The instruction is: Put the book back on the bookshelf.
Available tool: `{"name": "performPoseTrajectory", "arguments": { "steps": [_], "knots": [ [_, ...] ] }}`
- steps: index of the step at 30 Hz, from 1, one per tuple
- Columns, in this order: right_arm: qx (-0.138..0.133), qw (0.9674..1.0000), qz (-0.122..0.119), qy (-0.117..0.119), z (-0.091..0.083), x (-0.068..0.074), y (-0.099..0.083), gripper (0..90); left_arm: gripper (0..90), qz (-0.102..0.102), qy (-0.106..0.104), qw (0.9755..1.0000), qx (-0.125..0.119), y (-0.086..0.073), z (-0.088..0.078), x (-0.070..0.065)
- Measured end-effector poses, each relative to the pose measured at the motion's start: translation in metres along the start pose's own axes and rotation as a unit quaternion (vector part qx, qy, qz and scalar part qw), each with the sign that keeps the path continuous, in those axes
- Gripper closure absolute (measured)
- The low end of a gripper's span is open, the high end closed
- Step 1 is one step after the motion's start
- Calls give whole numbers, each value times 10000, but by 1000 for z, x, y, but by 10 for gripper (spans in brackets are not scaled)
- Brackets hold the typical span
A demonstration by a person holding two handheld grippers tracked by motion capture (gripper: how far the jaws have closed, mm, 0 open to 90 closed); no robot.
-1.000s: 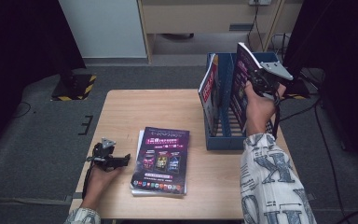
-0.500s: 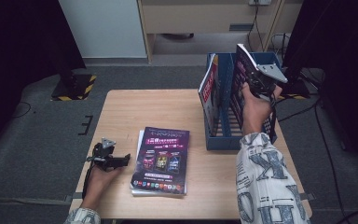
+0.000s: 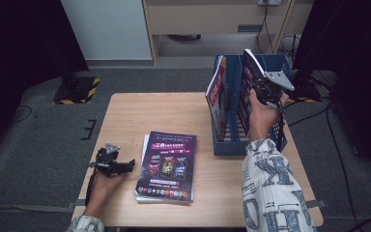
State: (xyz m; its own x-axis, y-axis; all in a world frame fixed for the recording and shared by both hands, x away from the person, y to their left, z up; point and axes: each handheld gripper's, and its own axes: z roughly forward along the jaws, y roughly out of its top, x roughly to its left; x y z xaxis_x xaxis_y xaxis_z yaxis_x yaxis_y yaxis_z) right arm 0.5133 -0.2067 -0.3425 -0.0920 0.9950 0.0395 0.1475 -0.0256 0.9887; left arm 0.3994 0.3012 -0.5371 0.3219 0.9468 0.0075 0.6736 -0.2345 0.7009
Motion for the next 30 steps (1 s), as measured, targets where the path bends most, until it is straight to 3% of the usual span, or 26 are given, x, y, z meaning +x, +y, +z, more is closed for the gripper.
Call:
{"name": "performPoseTrajectory", "arguments": {
  "steps": [8, 15, 21, 25, 30],
  "knots": [
    [12, 10000, -11, -1, 2, 3, -14, 827, 5, -6, 23, 10000, 7, 0, -1, 0],
    [70, 9998, -91, -141, 5, 1, -22, 827, 5, -8, 23, 10000, 6, 0, -1, 0],
    [50, 9999, -26, -138, 9, 0, -26, 827, 5, -12, 30, 10000, 7, -1, -1, -1],
    [49, 9999, -134, -79, 12, 4, -29, 826, 6, -23, 41, 10000, 10, -1, -1, -1],
    [73, 10000, -5, -57, 14, 6, -38, 824, 6, -25, 41, 10000, 9, -1, -1, -1]
  ]
}}
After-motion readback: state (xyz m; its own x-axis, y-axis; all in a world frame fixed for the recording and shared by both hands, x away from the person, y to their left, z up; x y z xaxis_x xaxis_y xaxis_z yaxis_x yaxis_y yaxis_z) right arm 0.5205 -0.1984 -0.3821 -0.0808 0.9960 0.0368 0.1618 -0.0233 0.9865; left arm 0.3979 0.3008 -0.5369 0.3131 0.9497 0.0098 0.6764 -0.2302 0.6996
